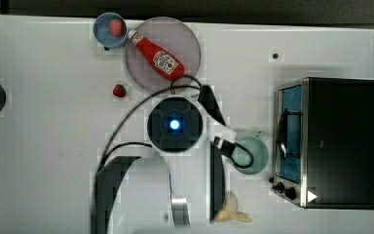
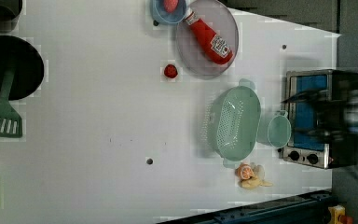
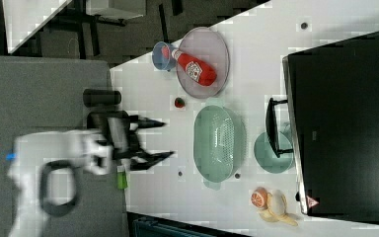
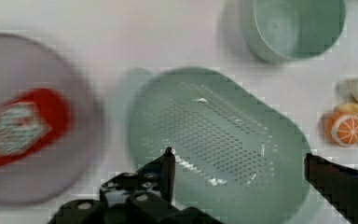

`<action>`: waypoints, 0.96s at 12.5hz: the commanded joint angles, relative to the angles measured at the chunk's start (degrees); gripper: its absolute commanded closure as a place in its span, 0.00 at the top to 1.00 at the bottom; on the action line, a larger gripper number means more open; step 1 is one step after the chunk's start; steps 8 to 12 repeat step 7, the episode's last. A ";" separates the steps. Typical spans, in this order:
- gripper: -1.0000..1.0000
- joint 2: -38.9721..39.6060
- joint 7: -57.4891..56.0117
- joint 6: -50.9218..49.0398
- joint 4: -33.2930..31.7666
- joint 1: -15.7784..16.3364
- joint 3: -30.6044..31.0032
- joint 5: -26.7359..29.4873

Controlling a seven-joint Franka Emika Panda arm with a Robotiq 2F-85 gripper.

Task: Drag strainer left to right.

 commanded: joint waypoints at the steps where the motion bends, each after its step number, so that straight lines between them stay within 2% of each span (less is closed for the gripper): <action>1: 1.00 -6.35 -17.40 -11.37 6.21 -1.80 -0.79 4.68; 3: 1.00 -8.41 -27.46 -18.95 10.66 -1.82 -0.97 4.63; 6: 1.00 -8.13 -31.73 -20.60 15.55 -1.87 -2.06 3.99; 12: 1.00 -7.98 -31.90 -21.03 16.29 -1.88 -2.08 3.93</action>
